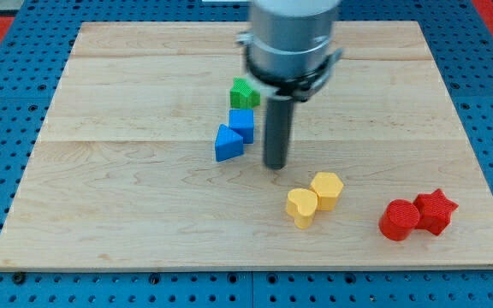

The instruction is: Push the blue triangle to the left of the blue cube

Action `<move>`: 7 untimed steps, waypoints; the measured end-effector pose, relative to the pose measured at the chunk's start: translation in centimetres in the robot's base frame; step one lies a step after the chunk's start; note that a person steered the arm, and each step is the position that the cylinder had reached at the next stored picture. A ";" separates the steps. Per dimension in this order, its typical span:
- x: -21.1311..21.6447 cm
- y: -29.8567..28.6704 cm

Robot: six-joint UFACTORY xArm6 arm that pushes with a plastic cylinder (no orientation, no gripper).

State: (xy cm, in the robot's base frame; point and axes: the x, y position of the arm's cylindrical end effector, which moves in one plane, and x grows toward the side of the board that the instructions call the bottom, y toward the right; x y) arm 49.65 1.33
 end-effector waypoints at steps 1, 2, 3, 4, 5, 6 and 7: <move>6.7 2.3; 8.1 7.8; 8.1 10.1; 8.1 2.1; 8.1 -4.6; 7.8 -5.7; 7.2 -5.7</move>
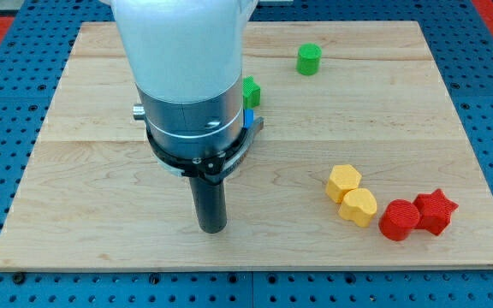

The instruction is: Push the blue triangle to the left of the blue cube

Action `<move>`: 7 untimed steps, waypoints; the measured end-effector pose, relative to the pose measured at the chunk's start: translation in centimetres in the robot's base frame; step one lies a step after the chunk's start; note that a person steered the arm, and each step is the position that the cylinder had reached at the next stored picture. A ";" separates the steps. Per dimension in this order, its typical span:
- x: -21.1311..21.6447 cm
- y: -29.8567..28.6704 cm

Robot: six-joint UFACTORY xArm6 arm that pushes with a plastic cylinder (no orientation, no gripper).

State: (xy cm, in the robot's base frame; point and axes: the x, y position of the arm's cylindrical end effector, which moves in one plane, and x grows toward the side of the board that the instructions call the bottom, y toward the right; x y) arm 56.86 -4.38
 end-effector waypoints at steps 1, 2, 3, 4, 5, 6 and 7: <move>-0.8 0.0; -1.4 0.0; -2.3 0.0; -3.4 0.1; -4.4 0.2; -5.0 0.2; -5.0 0.2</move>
State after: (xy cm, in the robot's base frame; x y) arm 51.86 -4.23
